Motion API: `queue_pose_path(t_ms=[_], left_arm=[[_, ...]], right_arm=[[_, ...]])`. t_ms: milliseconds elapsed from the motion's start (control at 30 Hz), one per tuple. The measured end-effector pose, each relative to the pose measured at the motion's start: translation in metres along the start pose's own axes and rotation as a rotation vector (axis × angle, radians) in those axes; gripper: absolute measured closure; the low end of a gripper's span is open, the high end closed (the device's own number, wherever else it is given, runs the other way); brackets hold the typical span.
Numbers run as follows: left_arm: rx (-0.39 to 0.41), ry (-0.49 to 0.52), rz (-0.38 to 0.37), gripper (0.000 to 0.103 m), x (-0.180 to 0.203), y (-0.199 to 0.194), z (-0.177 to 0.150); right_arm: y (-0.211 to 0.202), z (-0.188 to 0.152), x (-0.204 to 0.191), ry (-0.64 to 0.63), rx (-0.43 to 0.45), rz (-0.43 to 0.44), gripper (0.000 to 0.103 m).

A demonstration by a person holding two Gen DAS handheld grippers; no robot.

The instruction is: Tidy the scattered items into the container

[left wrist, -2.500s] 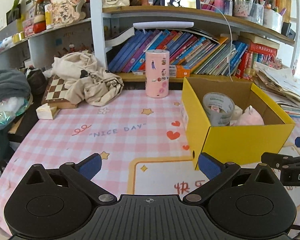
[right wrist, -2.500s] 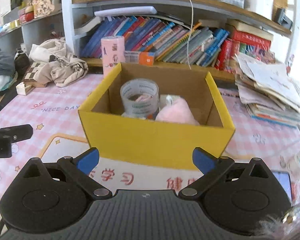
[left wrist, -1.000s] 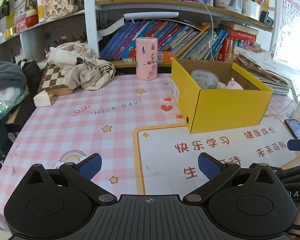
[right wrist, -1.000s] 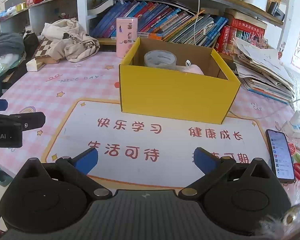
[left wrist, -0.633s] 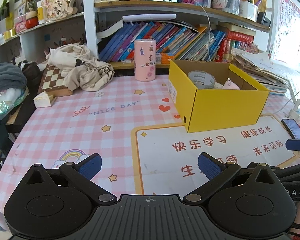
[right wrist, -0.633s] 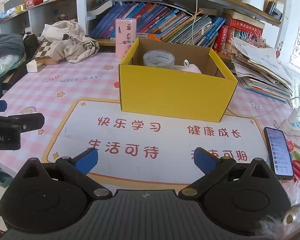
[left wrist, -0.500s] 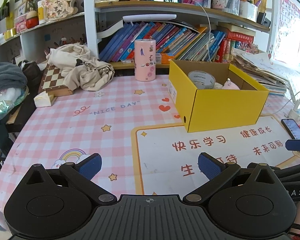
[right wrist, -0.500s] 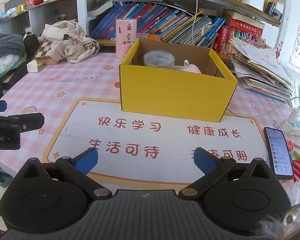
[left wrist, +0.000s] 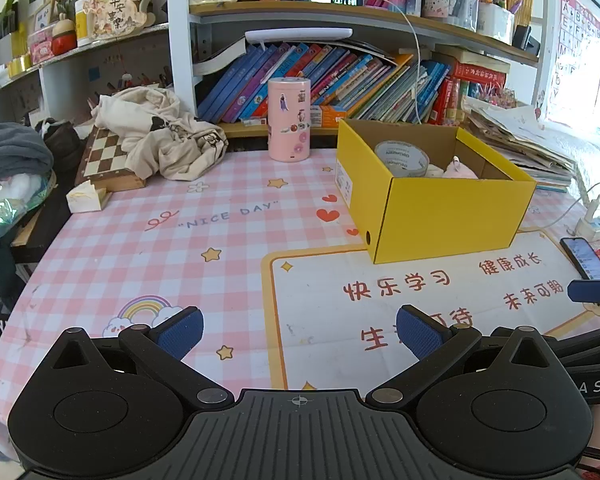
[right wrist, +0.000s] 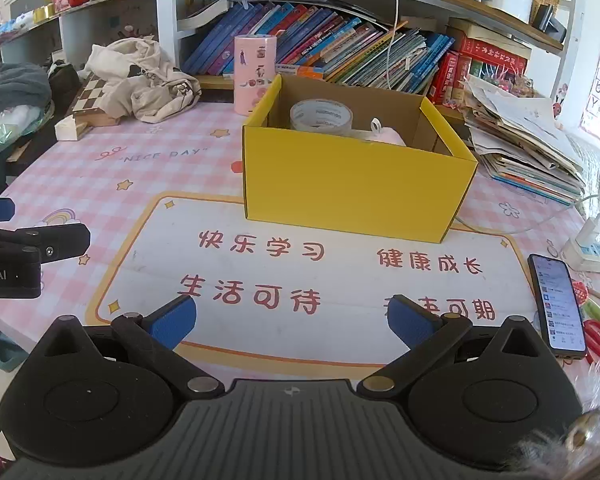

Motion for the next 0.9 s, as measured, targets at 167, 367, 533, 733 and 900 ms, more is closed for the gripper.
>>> queue_pose_path(t_ms=[167, 367, 533, 733, 900], left_arm=[[-0.002, -0.002, -0.001, 0.0, -0.0003, -0.0003, -0.0002], [-0.001, 0.0, -0.001, 0.0, 0.0002, -0.0001, 0.0002], [0.0, 0.006, -0.008, 0.0, 0.0011, 0.0006, 0.0007], [-0.002, -0.006, -0.037, 0.0, 0.0005, 0.0025, -0.0004], [-0.003, -0.011, -0.052, 0.0, 0.0013, 0.004, -0.0008]], right_arm=[[0.0009, -0.0002, -0.0017, -0.002, -0.004, 0.001, 0.0], [0.0022, 0.0001, -0.0029, -0.004, -0.007, 0.001, 0.0], [0.0028, 0.0009, -0.0038, -0.005, -0.009, 0.002, 0.0], [0.0044, 0.0011, -0.0036, -0.003, -0.014, 0.0, 0.0], [0.0061, 0.0011, -0.004, -0.005, -0.021, -0.001, 0.0]])
Point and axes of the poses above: each gripper's, at about its wrist camera, not at the fingertips, and y roughly the way its jaws point, x to its right, z to its top, the point moved 3 cm from there along y, roughly the way its jaws point, and after that the axes turned 10 degrees about y, right-handed, at the moved point
